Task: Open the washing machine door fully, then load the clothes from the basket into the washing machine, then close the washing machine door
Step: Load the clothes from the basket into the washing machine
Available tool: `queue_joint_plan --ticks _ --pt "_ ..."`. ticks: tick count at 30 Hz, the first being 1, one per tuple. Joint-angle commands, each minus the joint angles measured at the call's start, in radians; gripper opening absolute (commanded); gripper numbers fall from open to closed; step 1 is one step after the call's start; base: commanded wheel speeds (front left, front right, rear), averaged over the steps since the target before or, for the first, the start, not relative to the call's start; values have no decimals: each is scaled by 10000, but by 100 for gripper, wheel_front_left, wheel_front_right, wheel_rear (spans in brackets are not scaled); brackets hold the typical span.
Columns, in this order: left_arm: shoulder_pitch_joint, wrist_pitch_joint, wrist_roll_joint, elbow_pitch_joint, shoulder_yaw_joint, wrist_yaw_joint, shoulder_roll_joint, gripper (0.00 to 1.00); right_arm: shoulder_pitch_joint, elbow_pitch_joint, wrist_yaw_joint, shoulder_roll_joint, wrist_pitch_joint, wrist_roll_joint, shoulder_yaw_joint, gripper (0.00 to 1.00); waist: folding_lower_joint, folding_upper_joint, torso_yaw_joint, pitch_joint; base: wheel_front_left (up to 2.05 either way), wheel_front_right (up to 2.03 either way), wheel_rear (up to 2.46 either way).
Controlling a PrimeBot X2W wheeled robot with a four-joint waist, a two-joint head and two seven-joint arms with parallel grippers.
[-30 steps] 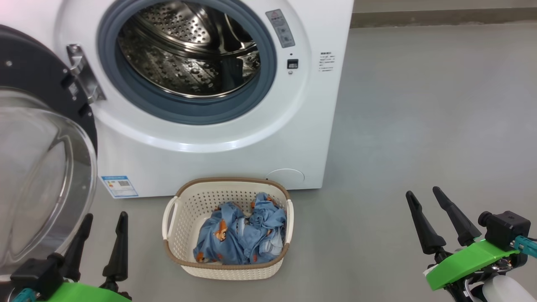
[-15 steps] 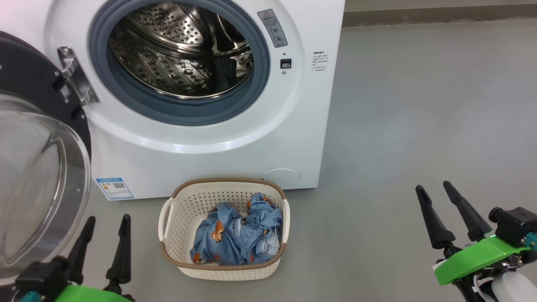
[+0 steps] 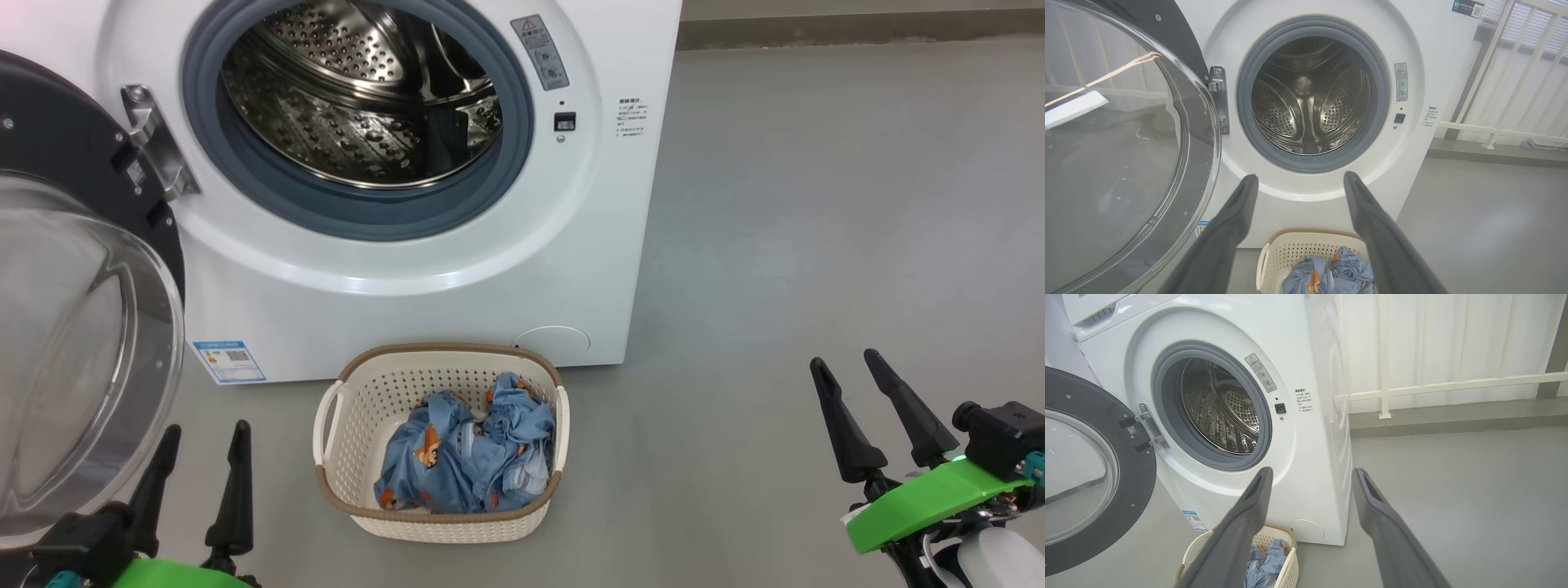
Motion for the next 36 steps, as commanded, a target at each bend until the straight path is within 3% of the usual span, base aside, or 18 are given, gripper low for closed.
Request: queue_joint_plan --ticks 1,23,36 --pt "-189 -64 93 -171 420 -12 179 100 -10 -249 58 -173 -122 -174 100 100 0 0 5 19 0 0 0" --pt "-279 -64 155 -88 406 -27 218 100 -33 -217 58 -84 -122 -158 132 100 0 0 29 95 4 -4 0" --pt "-351 -64 133 -39 458 -74 223 100 -31 -231 58 -67 -122 -183 103 100 0 0 90 151 122 -122 0"
